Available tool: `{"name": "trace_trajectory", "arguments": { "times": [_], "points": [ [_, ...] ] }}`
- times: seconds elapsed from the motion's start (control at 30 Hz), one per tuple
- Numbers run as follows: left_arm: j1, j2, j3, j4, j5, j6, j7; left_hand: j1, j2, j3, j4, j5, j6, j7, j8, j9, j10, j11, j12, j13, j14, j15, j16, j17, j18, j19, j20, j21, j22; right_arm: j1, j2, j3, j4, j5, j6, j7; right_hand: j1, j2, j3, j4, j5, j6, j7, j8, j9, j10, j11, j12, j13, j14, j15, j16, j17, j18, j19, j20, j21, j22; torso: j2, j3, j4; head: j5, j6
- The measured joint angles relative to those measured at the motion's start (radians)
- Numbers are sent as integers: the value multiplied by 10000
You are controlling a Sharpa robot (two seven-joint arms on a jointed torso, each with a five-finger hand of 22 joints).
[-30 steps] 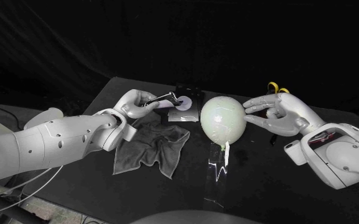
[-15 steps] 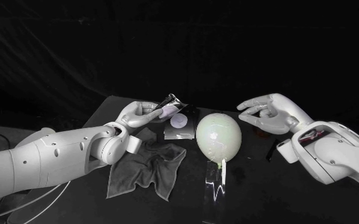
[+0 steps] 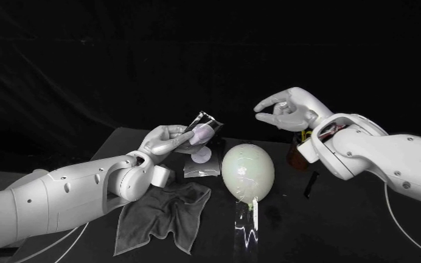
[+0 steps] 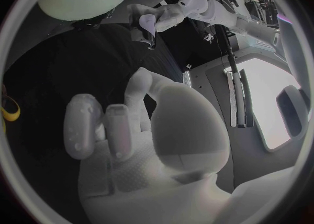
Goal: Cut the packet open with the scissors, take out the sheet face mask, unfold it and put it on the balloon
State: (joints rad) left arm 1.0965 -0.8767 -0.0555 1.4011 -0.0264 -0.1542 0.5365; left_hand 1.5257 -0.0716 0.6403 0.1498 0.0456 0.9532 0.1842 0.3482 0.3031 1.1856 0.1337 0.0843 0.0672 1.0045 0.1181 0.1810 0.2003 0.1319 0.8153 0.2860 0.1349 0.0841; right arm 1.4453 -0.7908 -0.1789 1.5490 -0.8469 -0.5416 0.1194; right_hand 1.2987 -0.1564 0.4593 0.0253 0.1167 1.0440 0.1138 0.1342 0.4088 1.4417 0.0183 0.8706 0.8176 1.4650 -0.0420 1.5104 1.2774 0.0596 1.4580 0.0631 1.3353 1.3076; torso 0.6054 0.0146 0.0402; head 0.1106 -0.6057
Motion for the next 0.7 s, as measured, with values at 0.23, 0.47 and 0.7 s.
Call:
{"name": "trace_trajectory", "arguments": {
  "times": [0.23,0.47,0.7],
  "points": [
    [42,215,3,-144,22,91,-9,-91,14,0,-54,-1,-2,-2,3,0,16,-16,-1,-2,0,0,0,17,0,35,-35,43,-1,120,750,67,-450,-377,92,-529,-198,12,-233,456,406,-175,126,61,195,122,221,4790,4310,0,120,392,301,-147,84,85,676,4,6,7,8,-233,130],
    [63,317,5,-179,-101,100,-12,-102,4,0,-53,-33,-20,-19,63,0,52,19,-1,-2,35,-35,37,17,-2,35,-35,42,-2,147,1440,89,-865,-991,171,-1148,-331,-13,-370,647,110,-176,128,125,308,202,230,5579,4875,0,121,447,334,-146,77,163,912,5,6,5,20,-407,164],
    [92,354,7,-175,-279,99,-12,-96,8,0,-53,-48,-22,-22,101,0,52,19,-1,-3,35,-35,37,27,-5,70,-1,42,-3,139,1804,90,-922,-1518,376,-1535,-331,-13,-452,730,-337,-176,127,164,358,201,230,5885,4930,-1,122,504,306,-147,62,181,1072,1,9,-5,27,-497,101]
  ]
}}
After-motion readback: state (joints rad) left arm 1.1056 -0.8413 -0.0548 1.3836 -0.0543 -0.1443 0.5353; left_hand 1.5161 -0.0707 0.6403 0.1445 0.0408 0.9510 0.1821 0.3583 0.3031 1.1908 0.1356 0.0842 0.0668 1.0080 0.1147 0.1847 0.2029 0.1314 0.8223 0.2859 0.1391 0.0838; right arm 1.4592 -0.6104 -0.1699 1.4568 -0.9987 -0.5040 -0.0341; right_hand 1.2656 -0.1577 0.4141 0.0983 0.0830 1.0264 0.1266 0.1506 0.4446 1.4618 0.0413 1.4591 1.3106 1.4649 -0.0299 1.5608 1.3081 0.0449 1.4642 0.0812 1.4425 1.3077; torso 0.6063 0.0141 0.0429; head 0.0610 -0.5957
